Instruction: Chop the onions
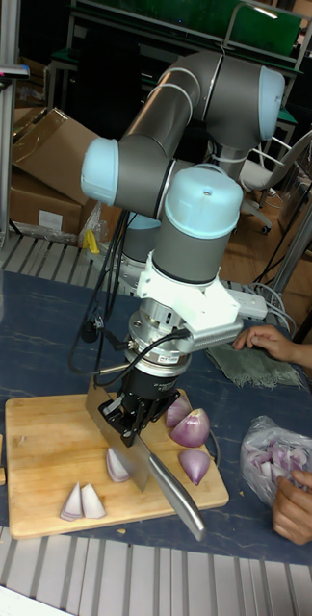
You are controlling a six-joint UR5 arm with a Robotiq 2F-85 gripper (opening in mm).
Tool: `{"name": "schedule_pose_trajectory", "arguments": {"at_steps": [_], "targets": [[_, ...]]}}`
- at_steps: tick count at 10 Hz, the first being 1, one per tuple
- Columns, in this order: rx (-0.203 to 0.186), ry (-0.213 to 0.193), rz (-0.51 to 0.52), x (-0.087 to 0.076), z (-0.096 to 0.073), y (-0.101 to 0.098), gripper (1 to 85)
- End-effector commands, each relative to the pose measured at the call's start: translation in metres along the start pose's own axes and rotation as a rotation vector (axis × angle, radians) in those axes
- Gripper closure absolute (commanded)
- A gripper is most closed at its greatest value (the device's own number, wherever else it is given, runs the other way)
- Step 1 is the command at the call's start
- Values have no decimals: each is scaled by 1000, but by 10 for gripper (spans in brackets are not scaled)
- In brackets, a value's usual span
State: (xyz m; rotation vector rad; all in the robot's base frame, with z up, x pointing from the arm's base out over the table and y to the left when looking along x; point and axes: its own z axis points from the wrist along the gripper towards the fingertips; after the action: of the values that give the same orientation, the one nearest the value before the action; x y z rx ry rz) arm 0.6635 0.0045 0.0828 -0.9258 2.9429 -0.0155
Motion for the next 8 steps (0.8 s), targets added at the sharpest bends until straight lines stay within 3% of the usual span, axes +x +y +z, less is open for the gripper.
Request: {"name": "schedule_pose_trajectory", "arguments": {"at_steps": [1,8], "targets": [[-2,-10,0,-5,4,-1,847],[-18,-44,-38,-15,18,-5,847]]}}
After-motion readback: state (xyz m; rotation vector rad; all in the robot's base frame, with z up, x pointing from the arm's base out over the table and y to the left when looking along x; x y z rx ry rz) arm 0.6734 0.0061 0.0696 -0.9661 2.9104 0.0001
